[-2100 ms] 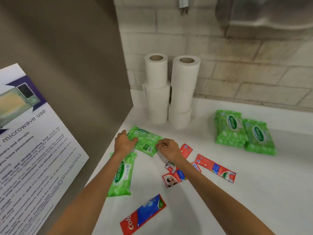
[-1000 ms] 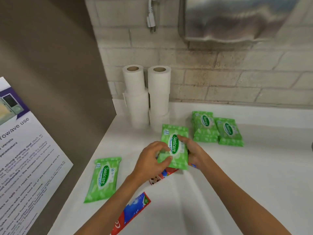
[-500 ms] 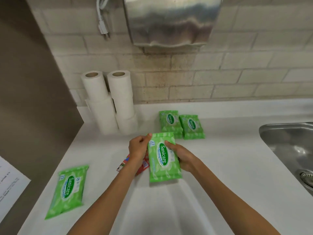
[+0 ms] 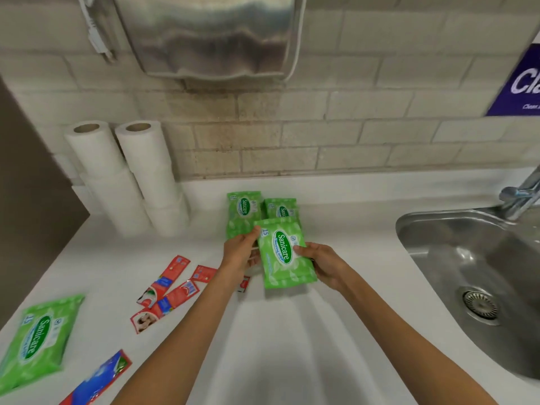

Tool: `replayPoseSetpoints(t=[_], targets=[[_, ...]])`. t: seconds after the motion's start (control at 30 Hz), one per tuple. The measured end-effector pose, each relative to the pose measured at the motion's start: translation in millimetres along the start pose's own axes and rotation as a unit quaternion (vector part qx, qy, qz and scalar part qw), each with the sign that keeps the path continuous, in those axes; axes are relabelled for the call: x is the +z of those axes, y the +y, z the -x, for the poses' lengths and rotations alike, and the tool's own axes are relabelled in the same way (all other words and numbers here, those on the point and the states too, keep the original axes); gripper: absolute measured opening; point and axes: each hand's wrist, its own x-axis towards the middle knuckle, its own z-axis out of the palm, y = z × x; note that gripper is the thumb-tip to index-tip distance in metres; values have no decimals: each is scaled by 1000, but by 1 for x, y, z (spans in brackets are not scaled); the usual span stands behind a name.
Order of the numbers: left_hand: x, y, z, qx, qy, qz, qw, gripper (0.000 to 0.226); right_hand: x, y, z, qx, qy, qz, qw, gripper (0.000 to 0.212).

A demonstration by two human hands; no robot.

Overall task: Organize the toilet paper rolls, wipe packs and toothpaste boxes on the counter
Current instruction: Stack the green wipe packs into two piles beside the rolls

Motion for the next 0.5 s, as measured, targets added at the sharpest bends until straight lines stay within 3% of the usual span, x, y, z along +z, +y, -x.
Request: replayPoseSetpoints(t=[0.13,0.37,0.5], targets=[[16,-27,7,-49,-61,-52,996,8,-15,-10,-14,-4,42,-10,999,37],[35,-33,-17,-33,0,-28,999,7,-40,-14,-33,50,60,111,991,33],[47,-23,-36,-25,10,-4,1000,8,-50,-28,-53,44,77,122,989,31]])
